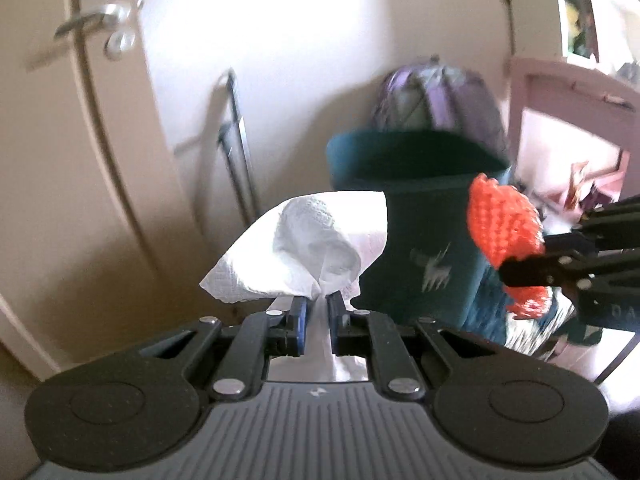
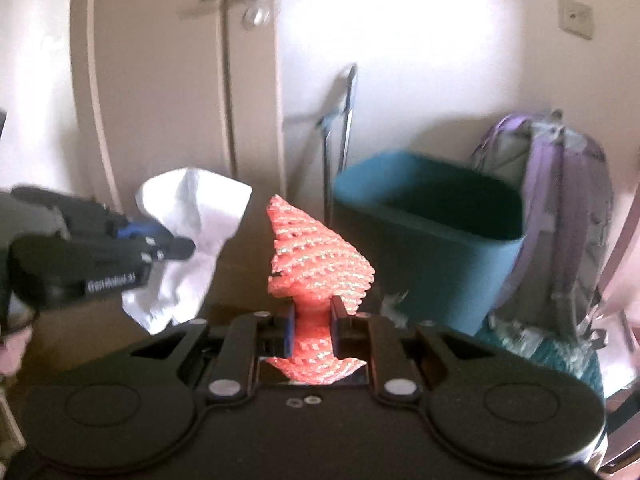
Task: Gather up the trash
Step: 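Lift the tissue in the left tool while the right tool carries the foam net toward the bin, then drop the tissue into the teal bin while the right tool drops the foam net in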
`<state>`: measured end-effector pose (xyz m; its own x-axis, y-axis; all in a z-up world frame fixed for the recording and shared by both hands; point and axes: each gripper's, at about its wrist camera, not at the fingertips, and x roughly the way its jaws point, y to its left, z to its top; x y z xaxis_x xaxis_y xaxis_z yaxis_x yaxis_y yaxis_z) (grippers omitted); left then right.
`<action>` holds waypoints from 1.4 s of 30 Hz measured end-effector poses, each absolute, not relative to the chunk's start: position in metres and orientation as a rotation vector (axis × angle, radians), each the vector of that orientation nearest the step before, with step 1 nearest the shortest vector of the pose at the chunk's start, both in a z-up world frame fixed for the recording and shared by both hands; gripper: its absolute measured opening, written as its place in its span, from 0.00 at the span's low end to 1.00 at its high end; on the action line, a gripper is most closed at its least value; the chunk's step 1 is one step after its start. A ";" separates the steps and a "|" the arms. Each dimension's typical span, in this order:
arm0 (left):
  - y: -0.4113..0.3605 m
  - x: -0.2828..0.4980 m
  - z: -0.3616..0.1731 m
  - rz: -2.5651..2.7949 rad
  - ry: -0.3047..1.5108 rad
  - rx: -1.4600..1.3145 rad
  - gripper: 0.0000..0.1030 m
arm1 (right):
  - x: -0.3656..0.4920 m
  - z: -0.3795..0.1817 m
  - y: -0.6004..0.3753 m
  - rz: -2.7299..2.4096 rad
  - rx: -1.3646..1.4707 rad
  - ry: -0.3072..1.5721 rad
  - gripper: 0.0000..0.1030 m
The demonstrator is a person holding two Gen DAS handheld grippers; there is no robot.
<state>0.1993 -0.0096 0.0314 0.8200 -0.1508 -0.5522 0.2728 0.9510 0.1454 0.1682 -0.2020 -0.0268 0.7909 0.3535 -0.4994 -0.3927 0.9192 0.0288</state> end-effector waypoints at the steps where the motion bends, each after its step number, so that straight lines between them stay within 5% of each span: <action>1: -0.016 0.202 0.041 -0.236 0.552 0.218 0.11 | 0.170 -0.017 -0.208 0.395 -0.070 0.503 0.14; 19: -0.095 0.311 0.131 -0.268 0.483 0.091 0.11 | 0.245 0.042 -0.266 0.254 -0.011 0.381 0.15; 42: -0.147 0.435 0.021 -0.279 0.807 0.123 0.11 | 0.335 -0.035 -0.261 0.236 -0.106 0.592 0.17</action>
<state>0.4352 -0.1474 0.0205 0.6577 -0.1991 -0.7265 0.2925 0.9563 0.0027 0.3354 -0.2612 -0.0348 0.8042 0.1893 -0.5634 -0.2497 0.9678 -0.0312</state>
